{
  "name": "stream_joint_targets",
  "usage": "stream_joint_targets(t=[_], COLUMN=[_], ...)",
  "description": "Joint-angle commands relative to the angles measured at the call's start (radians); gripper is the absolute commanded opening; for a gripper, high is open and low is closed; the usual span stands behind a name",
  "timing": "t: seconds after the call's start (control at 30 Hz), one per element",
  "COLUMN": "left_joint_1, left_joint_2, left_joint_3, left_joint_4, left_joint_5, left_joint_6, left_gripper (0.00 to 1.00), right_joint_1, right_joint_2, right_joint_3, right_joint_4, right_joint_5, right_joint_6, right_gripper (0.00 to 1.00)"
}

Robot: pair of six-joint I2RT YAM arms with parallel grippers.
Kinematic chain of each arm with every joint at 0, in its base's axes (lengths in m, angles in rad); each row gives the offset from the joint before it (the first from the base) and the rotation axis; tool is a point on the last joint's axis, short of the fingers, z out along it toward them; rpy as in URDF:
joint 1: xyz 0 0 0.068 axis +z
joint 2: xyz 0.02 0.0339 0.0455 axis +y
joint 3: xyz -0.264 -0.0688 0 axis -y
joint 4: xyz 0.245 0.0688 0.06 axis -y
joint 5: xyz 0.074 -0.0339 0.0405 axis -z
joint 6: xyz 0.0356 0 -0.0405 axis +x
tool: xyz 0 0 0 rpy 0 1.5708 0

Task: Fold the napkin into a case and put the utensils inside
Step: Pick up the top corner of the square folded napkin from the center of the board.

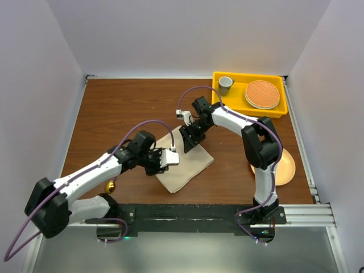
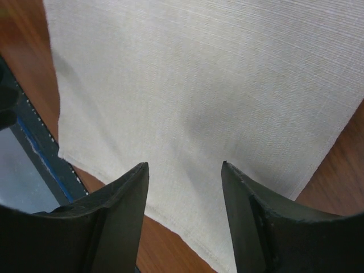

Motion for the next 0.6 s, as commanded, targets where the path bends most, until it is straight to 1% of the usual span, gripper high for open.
stream_joint_targets(t=[0.0,0.07,0.13,0.17,0.23,0.27,0.43,0.57], left_joint_1=[-0.034,-0.057,-0.088,-0.12,-0.16,-0.196,-0.322,-0.364], left_joint_2=[-0.11,-0.133,-0.147,-0.16,-0.17,-0.175,-0.167,-0.146], left_joint_3=[0.003,-0.041,-0.095,-0.112,-0.152,-0.161,-0.221,-0.242], left_joint_4=[-0.042,-0.008,0.026,0.035,0.072,0.084,0.173,0.227], left_joint_5=[0.133,0.118,0.111,0.099,0.079,0.058,-0.002,-0.034], left_joint_6=[0.151,0.186,0.244,0.266,0.307,0.312,0.315,0.31], left_gripper=[0.45,0.4,0.39,0.39,0.39,0.38,0.37,0.36], right_joint_1=[0.002,0.002,0.0,0.0,0.0,-0.001,-0.001,-0.001], right_joint_2=[-0.092,-0.103,-0.101,-0.098,-0.103,-0.106,-0.106,-0.092], right_joint_3=[0.0,-0.026,-0.037,-0.037,-0.04,-0.043,-0.041,-0.031], right_joint_4=[-0.031,-0.018,-0.008,-0.011,-0.011,-0.005,-0.006,-0.012], right_joint_5=[-0.106,-0.128,-0.132,-0.143,-0.148,-0.14,-0.123,-0.12], right_joint_6=[-0.032,-0.02,-0.014,-0.012,-0.011,-0.008,-0.011,-0.009], right_gripper=[0.62,0.67,0.7,0.76,0.8,0.85,0.89,0.89])
